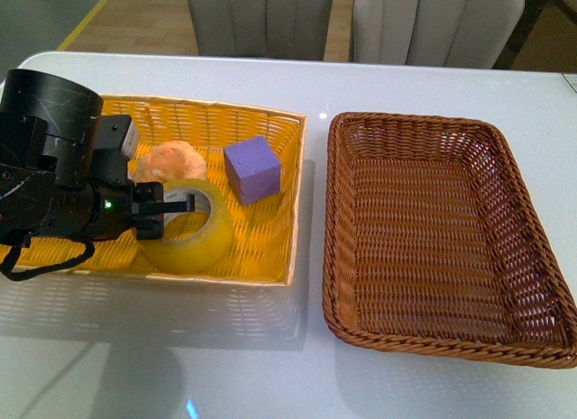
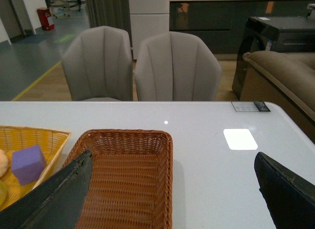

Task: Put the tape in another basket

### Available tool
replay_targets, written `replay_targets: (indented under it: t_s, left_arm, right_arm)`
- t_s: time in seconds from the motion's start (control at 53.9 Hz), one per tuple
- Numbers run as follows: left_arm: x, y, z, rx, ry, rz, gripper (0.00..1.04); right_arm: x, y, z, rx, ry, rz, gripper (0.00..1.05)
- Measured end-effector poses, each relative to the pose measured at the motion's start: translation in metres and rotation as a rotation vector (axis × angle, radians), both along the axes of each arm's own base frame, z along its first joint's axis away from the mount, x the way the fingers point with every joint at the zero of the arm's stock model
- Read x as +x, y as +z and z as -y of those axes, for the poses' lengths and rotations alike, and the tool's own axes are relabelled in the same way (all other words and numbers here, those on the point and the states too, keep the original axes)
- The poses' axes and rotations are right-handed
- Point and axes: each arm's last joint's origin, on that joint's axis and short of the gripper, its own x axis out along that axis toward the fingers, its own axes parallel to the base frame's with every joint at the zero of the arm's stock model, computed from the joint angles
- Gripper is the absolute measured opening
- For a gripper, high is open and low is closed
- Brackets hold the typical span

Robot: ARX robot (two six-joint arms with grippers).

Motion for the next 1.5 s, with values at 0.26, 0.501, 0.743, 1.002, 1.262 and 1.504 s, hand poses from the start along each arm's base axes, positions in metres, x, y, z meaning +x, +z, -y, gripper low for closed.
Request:
replay_targets:
  t_s: [0.26,0.501,0.743,1.002,1.262,1.504]
  left_arm:
    - [-0.01,0.03,0.002,-0.021,-0.012,0.064,0.16]
    - [-0.011,0.075,0.022,-0.06,-0.065,0.169,0.16]
    - [-0.008,0.091,0.059,-0.09,-0.139,0.17,0.16]
    - [0.002,0.105,0.117,-0.138,-0.233,0.181,0.16]
    - [0.003,0.096,0.172,-0.137,-0.33,0.14,0.16]
    - [0.006,0.09,0.197,-0.132,-0.369,0.127,0.16]
  right_arm:
    - [0.0,0.0,0.0,0.0,0.0,0.0,0.96]
    - [0.0,0.0,0.0,0.0,0.0,0.0,0.96]
    - [0.0,0.0,0.0,0.0,0.0,0.0,0.96]
    - [0.0,0.0,0.0,0.0,0.0,0.0,0.96]
    - [0.0,0.0,0.0,0.0,0.0,0.0,0.96]
    - [0.0,0.0,0.0,0.0,0.0,0.0,0.96]
